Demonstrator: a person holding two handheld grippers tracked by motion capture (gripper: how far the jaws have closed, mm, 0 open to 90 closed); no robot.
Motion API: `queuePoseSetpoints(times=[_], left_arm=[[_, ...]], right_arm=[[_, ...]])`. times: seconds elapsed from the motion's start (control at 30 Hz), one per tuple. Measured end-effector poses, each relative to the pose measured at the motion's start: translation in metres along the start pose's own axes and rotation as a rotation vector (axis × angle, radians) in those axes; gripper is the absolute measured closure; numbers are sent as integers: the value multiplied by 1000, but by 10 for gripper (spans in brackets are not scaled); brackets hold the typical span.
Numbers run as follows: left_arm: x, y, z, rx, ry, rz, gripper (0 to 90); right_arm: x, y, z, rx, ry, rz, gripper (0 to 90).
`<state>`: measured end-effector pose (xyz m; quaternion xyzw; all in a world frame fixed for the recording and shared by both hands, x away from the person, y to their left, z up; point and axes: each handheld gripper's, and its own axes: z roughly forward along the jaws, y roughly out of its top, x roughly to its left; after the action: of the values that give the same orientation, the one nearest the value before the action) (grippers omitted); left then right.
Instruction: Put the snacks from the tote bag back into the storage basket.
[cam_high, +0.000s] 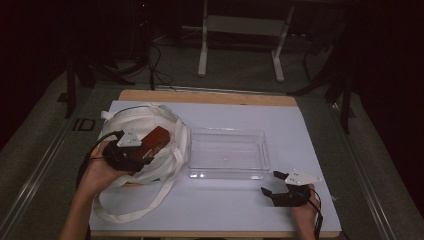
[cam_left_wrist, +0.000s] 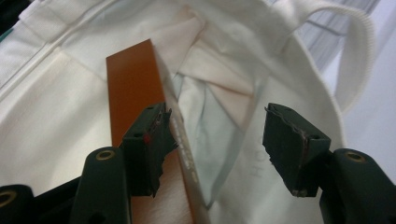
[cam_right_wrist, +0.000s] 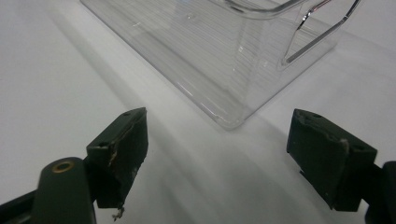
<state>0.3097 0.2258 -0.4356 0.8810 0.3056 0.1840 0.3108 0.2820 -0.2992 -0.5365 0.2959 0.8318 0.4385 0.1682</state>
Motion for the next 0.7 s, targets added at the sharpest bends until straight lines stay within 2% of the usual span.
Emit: queuePoseSetpoints(times=[0.3,0.5,0.7], left_arm=[[6,-4,3,26,12,-16,409],[10,-8,5,62,50,-36,391],[13,-10,8,105,68,-57,378]], right_arm=[[0,0,0,0,1,0,204],[0,0,0,0,0,0,204],[0,0,0,1,1,-1,205]])
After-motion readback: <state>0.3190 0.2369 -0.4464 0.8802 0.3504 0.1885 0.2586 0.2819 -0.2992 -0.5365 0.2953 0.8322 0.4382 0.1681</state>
